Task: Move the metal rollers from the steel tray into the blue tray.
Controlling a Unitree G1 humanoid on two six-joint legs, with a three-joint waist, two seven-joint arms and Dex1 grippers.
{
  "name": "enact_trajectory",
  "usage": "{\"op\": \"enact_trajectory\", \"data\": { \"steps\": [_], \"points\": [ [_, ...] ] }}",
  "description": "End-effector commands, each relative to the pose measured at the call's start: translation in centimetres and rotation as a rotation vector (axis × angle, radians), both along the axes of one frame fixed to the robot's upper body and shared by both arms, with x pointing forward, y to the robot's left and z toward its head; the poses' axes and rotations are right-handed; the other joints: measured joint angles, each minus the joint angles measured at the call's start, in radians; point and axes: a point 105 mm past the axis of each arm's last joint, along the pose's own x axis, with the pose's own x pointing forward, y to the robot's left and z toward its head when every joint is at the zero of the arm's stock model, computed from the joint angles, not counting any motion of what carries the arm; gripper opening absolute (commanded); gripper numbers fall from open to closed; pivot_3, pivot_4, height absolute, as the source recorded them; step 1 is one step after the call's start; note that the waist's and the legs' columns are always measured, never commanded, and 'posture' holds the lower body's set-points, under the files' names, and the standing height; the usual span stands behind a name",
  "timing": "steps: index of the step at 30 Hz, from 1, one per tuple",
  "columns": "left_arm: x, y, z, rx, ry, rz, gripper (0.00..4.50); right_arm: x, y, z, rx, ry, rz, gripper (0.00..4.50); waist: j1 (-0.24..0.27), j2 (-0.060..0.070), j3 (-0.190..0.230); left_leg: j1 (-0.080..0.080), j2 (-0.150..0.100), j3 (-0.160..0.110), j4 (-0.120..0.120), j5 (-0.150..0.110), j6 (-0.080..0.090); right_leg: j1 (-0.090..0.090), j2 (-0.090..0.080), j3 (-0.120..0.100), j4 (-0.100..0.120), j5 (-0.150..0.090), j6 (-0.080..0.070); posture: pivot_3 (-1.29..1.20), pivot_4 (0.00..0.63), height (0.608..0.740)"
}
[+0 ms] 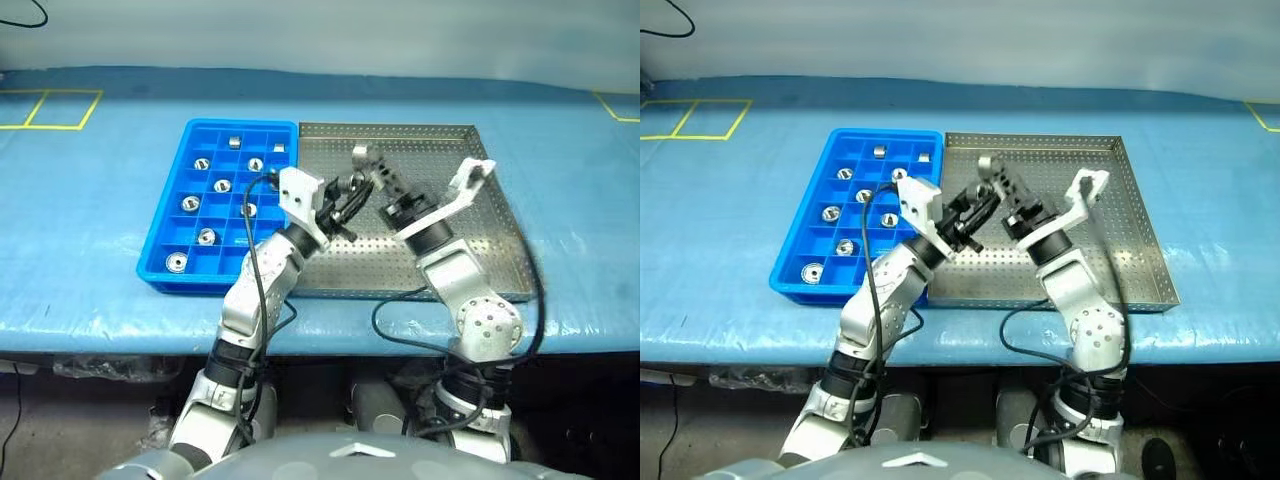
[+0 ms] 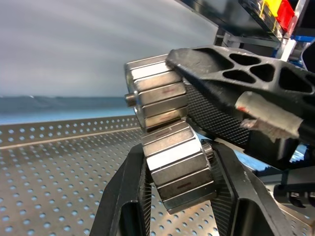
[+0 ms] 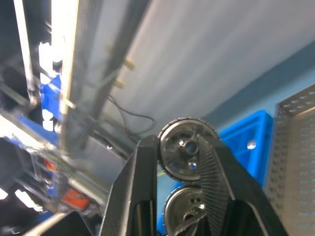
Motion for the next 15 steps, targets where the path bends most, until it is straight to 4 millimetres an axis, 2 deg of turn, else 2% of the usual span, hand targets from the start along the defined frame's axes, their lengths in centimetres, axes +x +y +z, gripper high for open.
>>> {"op": "enact_trajectory", "data": {
  "steps": [1,3,4,5,7,8,10,12,15],
  "points": [
    [0.2,0.5,-2.4,0.025,0.082,0.035,1.27,-1.4,-6.2,5.7,0.391,-0.205,-0.113,0.84,-0.001,0.002,-0.001,0.001,-0.001,0.000,0.000,0.000,0.001,0.001,0.000,0.000,0.000,0.000,0.001,0.03,0.150,0.740],
    [0.5,1.0,-2.5,0.027,0.081,0.068,1.27,-1.3,-6.4,5.7,0.397,-0.189,-0.122,0.84,-0.003,0.001,-0.001,0.001,-0.001,0.000,0.000,-0.001,0.002,0.002,0.000,0.000,-0.001,-0.001,0.001,0.03,0.150,0.740],
    [0.8,1.3,-2.5,0.031,0.079,0.092,1.27,-1.1,-6.2,5.5,0.355,-0.174,-0.135,0.84,-0.004,0.001,-0.001,0.000,0.000,-0.001,-0.001,-0.002,0.003,0.001,0.000,0.000,-0.001,-0.001,0.001,0.03,0.150,0.740],
    [1.0,1.6,-2.6,0.032,0.078,0.119,1.27,-0.8,-5.6,5.1,0.236,-0.148,-0.164,0.84,-0.004,0.002,0.000,0.000,0.000,-0.001,-0.001,-0.002,0.003,0.000,0.000,0.000,-0.001,-0.001,0.001,0.03,0.150,0.740],
    [1.7,2.7,-2.7,0.018,0.091,0.185,1.27,0.0,-3.4,3.8,-0.117,-0.094,-0.204,0.84,-0.004,0.005,0.000,0.000,0.000,0.001,-0.002,-0.002,0.003,-0.001,0.000,0.000,0.000,0.000,0.001,0.02,0.150,0.740],
    [1.9,3.5,-2.7,0.014,0.091,0.223,1.27,0.2,-1.8,2.9,-0.372,-0.097,-0.224,0.84,-0.006,0.007,0.000,0.000,-0.001,0.002,-0.002,-0.002,0.003,-0.002,0.000,0.001,0.001,-0.001,0.001,0.02,0.150,0.740],
    [2.3,4.8,-2.6,0.015,0.074,0.286,1.27,0.4,0.0,1.1,-0.705,-0.123,-0.254,0.84,-0.008,0.008,-0.001,0.001,0.000,0.005,-0.002,-0.002,0.003,-0.003,-0.001,0.003,0.001,-0.001,0.000,0.02,0.150,0.740],
    [2.5,6.1,-2.3,0.019,0.053,0.353,1.27,0.3,1.1,0.1,-0.804,-0.143,-0.235,0.84,-0.005,0.008,-0.001,0.002,0.001,0.004,-0.002,-0.002,0.003,-0.002,0.001,0.002,0.001,-0.001,0.000,0.02,0.150,0.740],
    [2.8,8.2,-2.7,0.069,0.045,0.462,1.27,0.4,1.6,0.0,-0.762,-0.147,-0.216,0.84,0.001,0.007,0.000,0.001,0.001,0.002,-0.002,-0.001,0.002,-0.002,0.001,0.002,0.001,-0.001,0.000,0.04,0.150,0.740]
  ]
}}
